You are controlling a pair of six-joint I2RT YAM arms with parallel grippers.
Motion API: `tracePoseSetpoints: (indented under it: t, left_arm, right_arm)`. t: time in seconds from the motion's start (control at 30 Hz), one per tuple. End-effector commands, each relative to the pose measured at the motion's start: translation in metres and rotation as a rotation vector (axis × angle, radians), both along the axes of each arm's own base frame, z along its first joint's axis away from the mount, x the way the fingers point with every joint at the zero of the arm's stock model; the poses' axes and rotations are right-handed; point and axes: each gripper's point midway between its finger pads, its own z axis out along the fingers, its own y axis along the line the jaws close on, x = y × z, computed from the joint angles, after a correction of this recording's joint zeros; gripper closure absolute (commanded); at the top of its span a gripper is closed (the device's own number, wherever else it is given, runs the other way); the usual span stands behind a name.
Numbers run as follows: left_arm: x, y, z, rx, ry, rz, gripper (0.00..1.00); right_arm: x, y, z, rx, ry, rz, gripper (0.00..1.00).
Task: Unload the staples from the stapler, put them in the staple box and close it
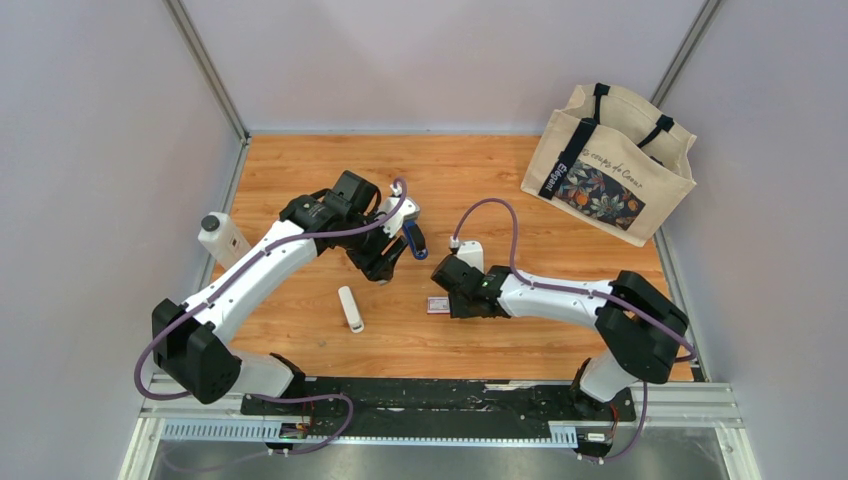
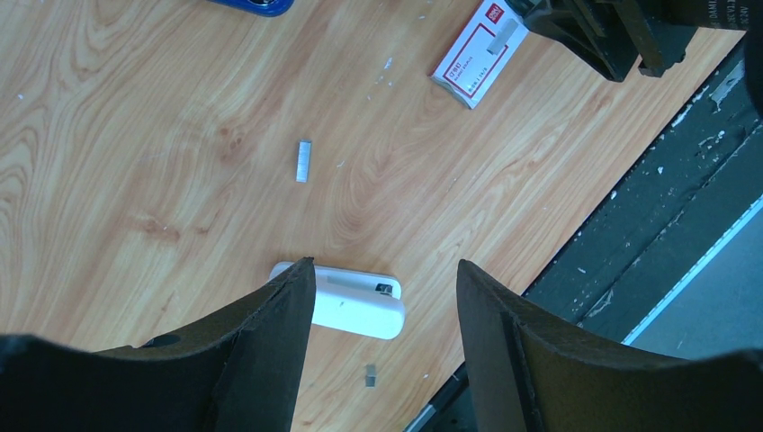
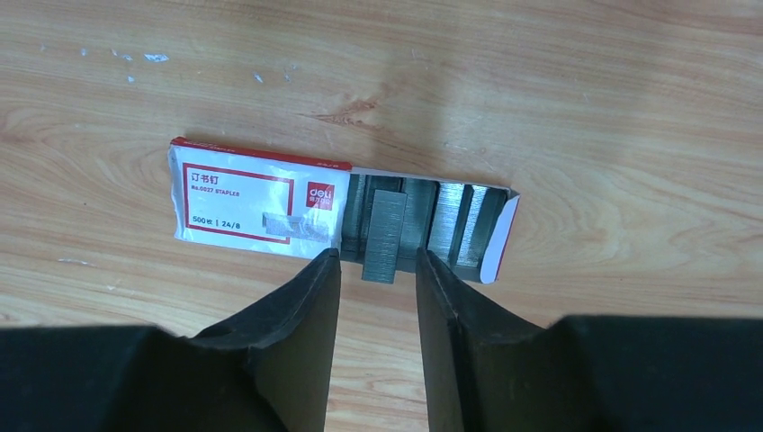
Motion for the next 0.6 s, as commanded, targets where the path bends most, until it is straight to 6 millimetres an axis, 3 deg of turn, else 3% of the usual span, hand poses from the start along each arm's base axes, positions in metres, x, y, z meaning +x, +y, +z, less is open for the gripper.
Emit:
tracePoseSetpoints:
  t: [0.0, 0.1, 0.33, 0.57]
  left_arm:
    - [0.001, 0.0, 0.013, -0.032, -0.048, -0.005, 0.33]
    - [0.002, 0.0, 0.013, -0.031, -0.048, -0.006, 0.33]
    - [0.002, 0.0, 0.013, -0.03, -0.048, -0.004, 0.33]
    - [0.003, 0.0, 0.014, -0.027, -0.053, -0.004, 0.33]
  right_arm:
    - [0.009, 0.01, 0.03, 0.085, -0.088, -0.007, 0.62]
    - [0.004, 0.009, 0.032, 0.136, -0.093, -0.01, 0.67]
    - [-0.007, 0.001, 0.032, 0.177, -0.102, -0.01, 0.9]
    - [-0.008, 0.009, 0.024, 0.144, -0.062, 0.031, 0.97]
